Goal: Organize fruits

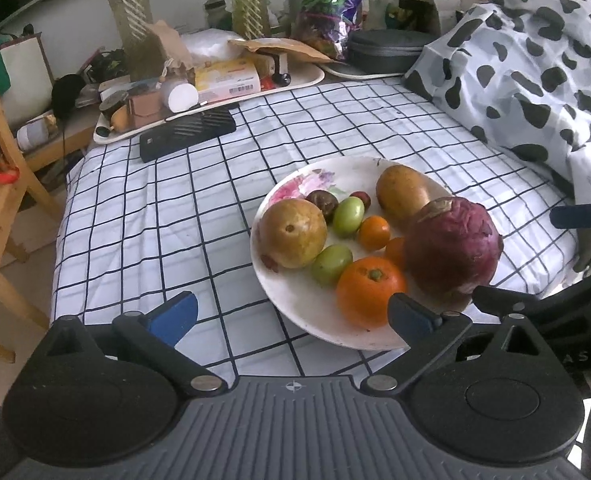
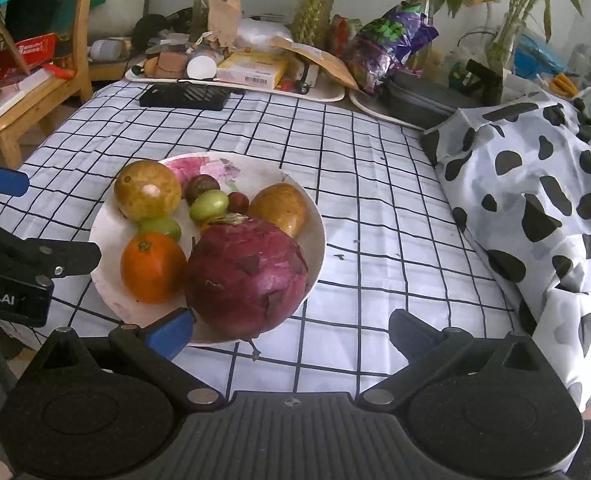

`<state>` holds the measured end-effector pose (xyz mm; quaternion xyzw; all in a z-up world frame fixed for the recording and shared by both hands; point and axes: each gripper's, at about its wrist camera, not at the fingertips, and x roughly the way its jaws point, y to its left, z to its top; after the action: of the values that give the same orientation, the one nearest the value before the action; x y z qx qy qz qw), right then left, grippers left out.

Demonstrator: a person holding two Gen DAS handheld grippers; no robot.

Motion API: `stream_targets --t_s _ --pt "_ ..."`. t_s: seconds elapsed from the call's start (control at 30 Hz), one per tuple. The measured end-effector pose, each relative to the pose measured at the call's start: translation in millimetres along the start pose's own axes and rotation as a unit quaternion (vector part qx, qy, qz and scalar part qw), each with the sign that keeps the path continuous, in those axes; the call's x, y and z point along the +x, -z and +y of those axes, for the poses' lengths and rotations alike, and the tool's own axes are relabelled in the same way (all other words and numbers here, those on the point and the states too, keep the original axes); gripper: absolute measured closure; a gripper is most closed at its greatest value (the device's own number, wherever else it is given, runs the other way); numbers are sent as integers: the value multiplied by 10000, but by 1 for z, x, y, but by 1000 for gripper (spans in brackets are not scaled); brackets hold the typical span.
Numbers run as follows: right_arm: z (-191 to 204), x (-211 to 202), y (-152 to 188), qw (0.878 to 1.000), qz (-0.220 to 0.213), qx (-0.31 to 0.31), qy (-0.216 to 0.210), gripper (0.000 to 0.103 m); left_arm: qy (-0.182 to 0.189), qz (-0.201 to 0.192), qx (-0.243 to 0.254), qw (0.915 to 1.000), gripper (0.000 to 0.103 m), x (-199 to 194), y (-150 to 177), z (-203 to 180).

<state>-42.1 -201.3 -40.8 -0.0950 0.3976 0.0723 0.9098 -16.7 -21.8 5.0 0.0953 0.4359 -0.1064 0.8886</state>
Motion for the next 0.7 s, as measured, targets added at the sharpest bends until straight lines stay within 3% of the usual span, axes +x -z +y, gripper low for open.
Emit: stream_targets --t_s 0.7 --pt "-2 3 1 10000 49 19 72 0 -38 42 31 10000 0 0 1 -1"
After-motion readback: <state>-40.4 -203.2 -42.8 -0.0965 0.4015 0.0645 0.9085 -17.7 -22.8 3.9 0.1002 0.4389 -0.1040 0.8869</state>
